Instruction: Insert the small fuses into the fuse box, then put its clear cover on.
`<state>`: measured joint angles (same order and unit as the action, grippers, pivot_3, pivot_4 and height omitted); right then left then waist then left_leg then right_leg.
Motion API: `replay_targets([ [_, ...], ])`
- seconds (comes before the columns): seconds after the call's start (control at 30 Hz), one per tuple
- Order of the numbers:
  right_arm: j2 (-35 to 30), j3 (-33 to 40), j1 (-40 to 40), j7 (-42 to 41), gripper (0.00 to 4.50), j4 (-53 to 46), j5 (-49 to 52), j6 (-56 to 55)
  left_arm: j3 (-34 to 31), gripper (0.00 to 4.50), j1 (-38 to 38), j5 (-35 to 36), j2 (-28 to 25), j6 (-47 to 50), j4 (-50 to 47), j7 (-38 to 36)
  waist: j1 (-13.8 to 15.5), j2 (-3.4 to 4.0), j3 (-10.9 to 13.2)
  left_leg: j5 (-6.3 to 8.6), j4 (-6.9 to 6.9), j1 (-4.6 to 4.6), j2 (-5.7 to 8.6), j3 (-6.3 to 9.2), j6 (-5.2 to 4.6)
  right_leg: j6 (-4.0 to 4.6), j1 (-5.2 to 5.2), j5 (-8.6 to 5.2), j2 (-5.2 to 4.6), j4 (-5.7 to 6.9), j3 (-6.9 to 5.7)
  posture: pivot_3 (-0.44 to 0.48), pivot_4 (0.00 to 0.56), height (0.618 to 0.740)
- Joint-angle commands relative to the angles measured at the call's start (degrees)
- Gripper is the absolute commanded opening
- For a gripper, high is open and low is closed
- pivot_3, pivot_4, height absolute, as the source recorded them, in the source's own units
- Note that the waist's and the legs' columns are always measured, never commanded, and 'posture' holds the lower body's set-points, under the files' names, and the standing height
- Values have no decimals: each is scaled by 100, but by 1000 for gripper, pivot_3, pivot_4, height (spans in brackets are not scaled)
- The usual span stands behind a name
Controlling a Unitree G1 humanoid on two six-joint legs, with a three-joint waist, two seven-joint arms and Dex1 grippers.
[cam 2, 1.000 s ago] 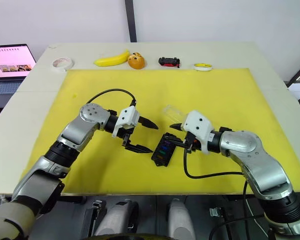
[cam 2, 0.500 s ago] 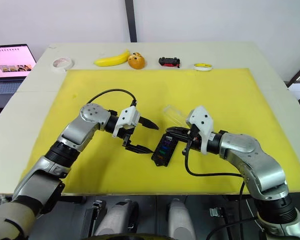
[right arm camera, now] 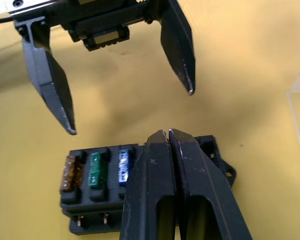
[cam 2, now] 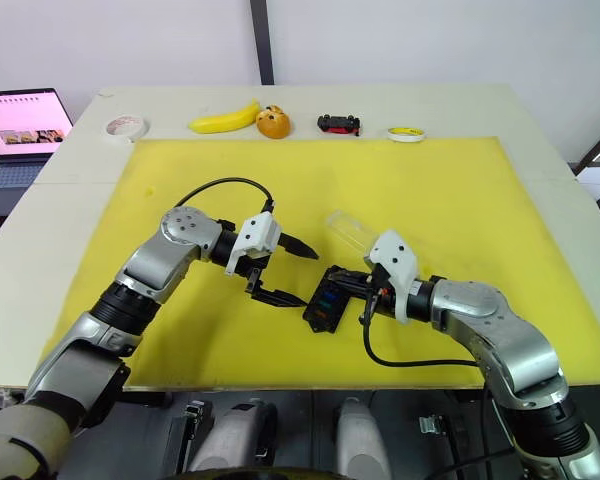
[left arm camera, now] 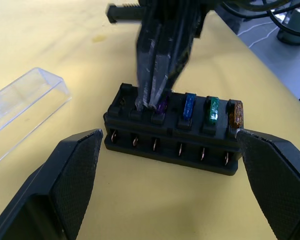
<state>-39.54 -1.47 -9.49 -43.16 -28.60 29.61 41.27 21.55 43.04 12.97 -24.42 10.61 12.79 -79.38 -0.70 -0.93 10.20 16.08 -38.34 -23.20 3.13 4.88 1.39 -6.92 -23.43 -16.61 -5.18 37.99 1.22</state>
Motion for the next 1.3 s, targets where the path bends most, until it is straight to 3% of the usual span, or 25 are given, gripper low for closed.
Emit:
replay_targets([
  [0.03, -2, 35, 99, 83, 73, -21, 83, 225, -123, 4500, 96, 13, 10, -33, -172, 17, 1, 0, -1, 0, 0, 1, 0, 0, 0, 0, 0, 0, 0, 0, 0, 0, 150, 740],
  [0.3, 222, 495, -70, 383, 73, -18, 714, 715, -120, 4500, 109, 20, 64, -59, -144, 31, 2, 0, -1, 0, 0, 2, -1, 1, -1, 0, 2, 0, 0, 1, 0, 0, 150, 740],
  [0.5, 394, 1407, -402, 854, 73, -587, 1870, 1232, -478, 4500, -187, 281, -15, 123, -546, 300, -9, 1, 0, 0, 0, 1, -2, 1, -1, 0, -2, 0, 0, 2, 2, 0, 150, 740],
  [0.63, -119, 1975, -184, 912, 73, -1018, 2007, 1325, -1018, 4500, -796, 670, -392, 878, -1382, 669, -8, 2, -1, 1, 7, 1, -5, 2, -1, 0, -7, 0, 0, 4, 5, 0, 150, 740],
  [0.8, -1183, 2728, 708, 97, 73, -805, 1419, 746, -2250, 4500, -1951, 1515, -774, 2191, -2558, 1715, 15, 2, -2, 1, 4, 1, -3, 0, -2, 0, -2, 0, -3, 2, 6, 0, 150, 740],
  [0.93, -1857, 3361, 1368, -789, 1362, 26, 832, 64, -3603, 4500, -3093, 2235, -955, 3245, -3252, 2673, 1, 2, -1, 5, 6, 16, -4, -5, -8, -1, 12, -1, -4, 0, 8, 0, 150, 740],
  [1.13, -2286, 3858, 1506, -1358, 4375, 1303, 236, -628, -5601, 4500, -5309, 2420, -1219, 3500, -3512, 3196, -9, 5, -2, 7, 29, 79, -16, -27, -10, 3, 60, -4, 0, -12, 23, 0, 150, 740],
  [1.3, -2279, 3610, 1195, -1380, 4448, 1539, 171, -777, -6490, 4500, -5878, 2924, -1223, 3875, -3382, 3484, 76, 11, -5, 8, 27, 83, -17, -19, -10, 5, 86, -4, -9, -36, 6, 0, 150, 740],
])
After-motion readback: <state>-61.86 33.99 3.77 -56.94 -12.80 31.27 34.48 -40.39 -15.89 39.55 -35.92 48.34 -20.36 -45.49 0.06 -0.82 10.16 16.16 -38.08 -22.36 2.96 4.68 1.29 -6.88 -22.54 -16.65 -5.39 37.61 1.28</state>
